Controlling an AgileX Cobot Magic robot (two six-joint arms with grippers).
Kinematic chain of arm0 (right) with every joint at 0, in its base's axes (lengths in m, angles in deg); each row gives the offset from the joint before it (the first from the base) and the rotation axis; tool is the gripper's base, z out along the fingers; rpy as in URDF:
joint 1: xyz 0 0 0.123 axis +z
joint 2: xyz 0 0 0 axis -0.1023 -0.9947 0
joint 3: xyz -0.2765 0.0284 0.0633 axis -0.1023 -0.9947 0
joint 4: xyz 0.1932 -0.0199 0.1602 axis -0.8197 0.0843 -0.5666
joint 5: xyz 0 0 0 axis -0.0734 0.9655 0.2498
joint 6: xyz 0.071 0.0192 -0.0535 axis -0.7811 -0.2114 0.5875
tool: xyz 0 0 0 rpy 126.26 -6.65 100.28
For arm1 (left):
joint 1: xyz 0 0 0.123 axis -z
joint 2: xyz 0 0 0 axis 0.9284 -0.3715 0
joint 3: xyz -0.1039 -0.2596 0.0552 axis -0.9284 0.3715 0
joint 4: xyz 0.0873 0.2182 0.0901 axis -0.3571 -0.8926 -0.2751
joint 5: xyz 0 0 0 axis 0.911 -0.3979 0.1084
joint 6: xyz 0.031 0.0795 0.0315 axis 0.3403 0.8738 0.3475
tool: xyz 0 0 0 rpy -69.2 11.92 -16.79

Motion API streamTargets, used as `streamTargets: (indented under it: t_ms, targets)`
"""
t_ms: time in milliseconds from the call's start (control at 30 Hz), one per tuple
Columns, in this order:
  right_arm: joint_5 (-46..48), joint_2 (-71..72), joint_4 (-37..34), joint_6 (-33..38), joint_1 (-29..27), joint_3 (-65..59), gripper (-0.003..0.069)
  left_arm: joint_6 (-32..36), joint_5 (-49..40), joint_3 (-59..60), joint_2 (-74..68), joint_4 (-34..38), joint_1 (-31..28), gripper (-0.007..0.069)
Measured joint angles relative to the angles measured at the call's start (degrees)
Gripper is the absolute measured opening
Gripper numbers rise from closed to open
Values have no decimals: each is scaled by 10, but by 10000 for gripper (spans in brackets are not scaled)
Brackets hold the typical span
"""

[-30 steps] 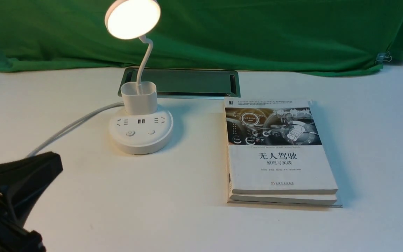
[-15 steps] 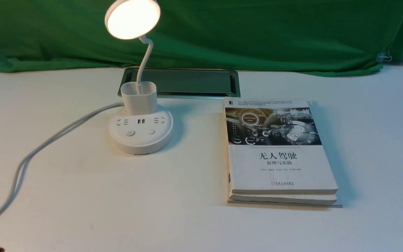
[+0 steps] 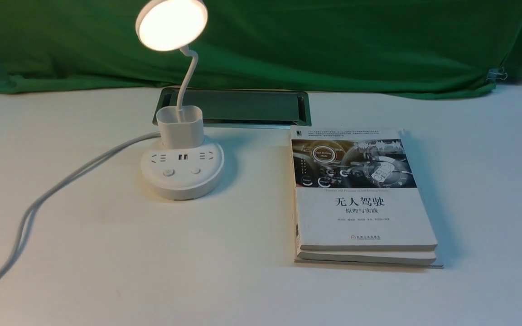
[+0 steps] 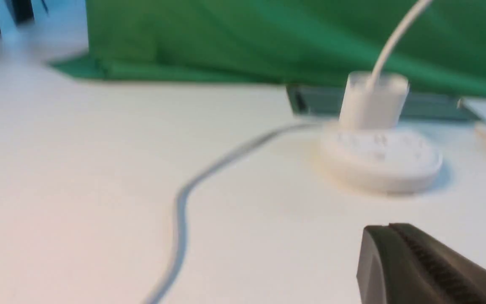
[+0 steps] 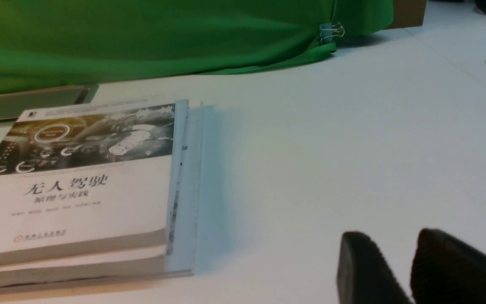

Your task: Turn on the desk lamp on the white desktop with your hand.

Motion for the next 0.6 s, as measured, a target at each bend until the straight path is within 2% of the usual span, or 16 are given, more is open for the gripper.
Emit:
streamTargets:
  t_ms: [600]
  targets:
    - [0, 0, 0, 0, 0, 0, 241, -1, -7, 0, 2, 0, 0, 1]
